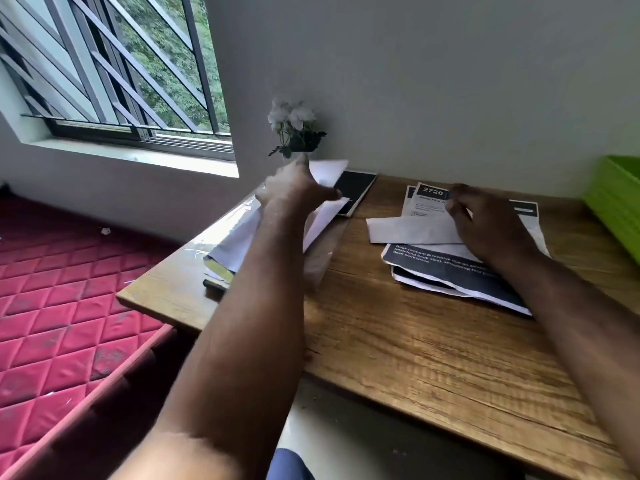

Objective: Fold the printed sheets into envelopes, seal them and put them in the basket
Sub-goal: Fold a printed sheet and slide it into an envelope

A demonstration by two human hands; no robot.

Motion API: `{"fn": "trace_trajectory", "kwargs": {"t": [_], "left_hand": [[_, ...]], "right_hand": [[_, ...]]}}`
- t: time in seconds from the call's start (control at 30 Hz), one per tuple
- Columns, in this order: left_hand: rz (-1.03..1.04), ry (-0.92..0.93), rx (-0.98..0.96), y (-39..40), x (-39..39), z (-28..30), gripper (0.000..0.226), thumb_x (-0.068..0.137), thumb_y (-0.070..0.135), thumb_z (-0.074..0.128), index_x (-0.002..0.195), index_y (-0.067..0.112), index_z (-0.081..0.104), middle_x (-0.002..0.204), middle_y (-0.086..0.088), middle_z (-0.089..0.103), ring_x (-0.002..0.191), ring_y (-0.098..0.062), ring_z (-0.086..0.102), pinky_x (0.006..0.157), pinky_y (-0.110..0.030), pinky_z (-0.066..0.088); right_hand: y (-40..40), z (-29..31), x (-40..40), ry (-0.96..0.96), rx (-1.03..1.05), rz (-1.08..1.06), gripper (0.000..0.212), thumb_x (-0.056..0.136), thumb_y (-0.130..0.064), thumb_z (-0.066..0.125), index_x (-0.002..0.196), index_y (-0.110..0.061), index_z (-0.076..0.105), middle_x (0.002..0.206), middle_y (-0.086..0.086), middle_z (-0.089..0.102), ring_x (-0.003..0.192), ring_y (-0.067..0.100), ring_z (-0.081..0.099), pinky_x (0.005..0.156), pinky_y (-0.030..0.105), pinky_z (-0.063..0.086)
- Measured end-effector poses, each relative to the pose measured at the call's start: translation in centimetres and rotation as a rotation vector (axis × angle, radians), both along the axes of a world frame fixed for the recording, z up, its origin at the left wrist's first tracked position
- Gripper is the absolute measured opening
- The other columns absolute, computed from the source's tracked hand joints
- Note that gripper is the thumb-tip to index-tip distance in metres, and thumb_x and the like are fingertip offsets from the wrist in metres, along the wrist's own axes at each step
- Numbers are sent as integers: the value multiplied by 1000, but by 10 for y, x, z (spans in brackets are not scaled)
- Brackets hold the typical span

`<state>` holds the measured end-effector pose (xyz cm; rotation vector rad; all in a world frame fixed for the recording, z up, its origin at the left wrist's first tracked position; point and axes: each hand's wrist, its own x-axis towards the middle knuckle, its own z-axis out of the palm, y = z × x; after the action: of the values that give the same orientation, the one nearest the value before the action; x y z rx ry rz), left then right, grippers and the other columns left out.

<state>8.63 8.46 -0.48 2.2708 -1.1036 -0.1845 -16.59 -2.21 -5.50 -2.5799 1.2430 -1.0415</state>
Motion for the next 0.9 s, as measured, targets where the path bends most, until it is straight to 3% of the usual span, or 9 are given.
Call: {"fn": "trace_trajectory", "kwargs": {"t": [0.1, 0.27, 0.4, 0.47, 0.53, 0.6, 0.7, 0.8, 0.9], "left_hand": [[-129, 99, -430, -1, -17, 22, 93, 68, 55, 77, 147, 26, 38, 145, -2, 50, 134, -21, 46, 111, -36, 36], [-159, 869, -970, -37, -52, 58, 89, 56, 67, 78, 132, 27, 55, 128, -11, 63, 118, -30, 60, 100, -52, 47], [-197, 1193, -870, -89, -38, 30, 101, 42, 86, 71, 118, 19, 63, 113, -5, 65, 97, -30, 65, 87, -52, 52], [-318, 1344, -725, -76, -55, 13, 90, 56, 86, 64, 98, 7, 61, 93, -12, 52, 80, -27, 56, 78, -44, 51], [-490, 1501, -571, -71, -69, -11, 73, 69, 83, 54, 78, 10, 58, 79, -11, 44, 74, -26, 56, 87, -48, 48], [-561, 1455, -447, -72, -75, -27, 67, 78, 79, 47, 68, 13, 53, 68, -6, 40, 63, -23, 58, 83, -45, 49], [-588, 1401, -418, -75, -76, -35, 66, 65, 77, 64, 74, 13, 52, 73, -8, 45, 75, -25, 60, 81, -40, 54], [-624, 1429, -419, -80, -72, -39, 72, 61, 82, 62, 73, 12, 58, 71, -7, 47, 78, -28, 57, 83, -41, 55], [-560, 1442, -416, -83, -66, -41, 69, 67, 83, 55, 59, 14, 58, 68, -6, 43, 71, -24, 60, 62, -35, 56]], "right_hand": [[9, 7, 0, -125, 33, 99, 42, 96, -29, 54, 129, -4, 57, 138, 9, 53, 131, 16, 47, 107, 16, 28], [37, 20, -5, -170, 32, 423, 83, 69, -51, 72, 139, -15, 46, 138, -5, 49, 127, -2, 42, 102, -2, 21], [38, 15, 2, -174, -236, 431, 72, 76, -33, 76, 133, 0, 49, 124, 1, 56, 114, 7, 51, 98, 1, 28], [31, 11, 1, -226, -212, 413, 49, 88, -14, 64, 134, -4, 51, 122, -6, 54, 114, 3, 53, 97, 6, 35], [25, 9, -4, -258, -111, 390, 39, 91, -5, 58, 131, -6, 55, 126, -4, 55, 112, -13, 50, 94, 6, 39], [23, 9, -4, -233, 24, 395, 39, 90, -8, 61, 130, -9, 57, 131, -1, 57, 108, -19, 51, 95, 8, 41], [24, 8, -2, -108, 152, 441, 54, 85, -14, 69, 135, -20, 52, 137, -8, 52, 125, -3, 48, 108, 22, 39], [25, 12, -5, -21, 147, 422, 67, 83, -10, 69, 140, -33, 42, 138, -16, 49, 126, -1, 48, 105, 16, 38], [21, 16, -13, -56, 146, 347, 61, 86, -7, 60, 137, -37, 44, 128, -18, 54, 118, 0, 54, 101, 22, 42]]}}
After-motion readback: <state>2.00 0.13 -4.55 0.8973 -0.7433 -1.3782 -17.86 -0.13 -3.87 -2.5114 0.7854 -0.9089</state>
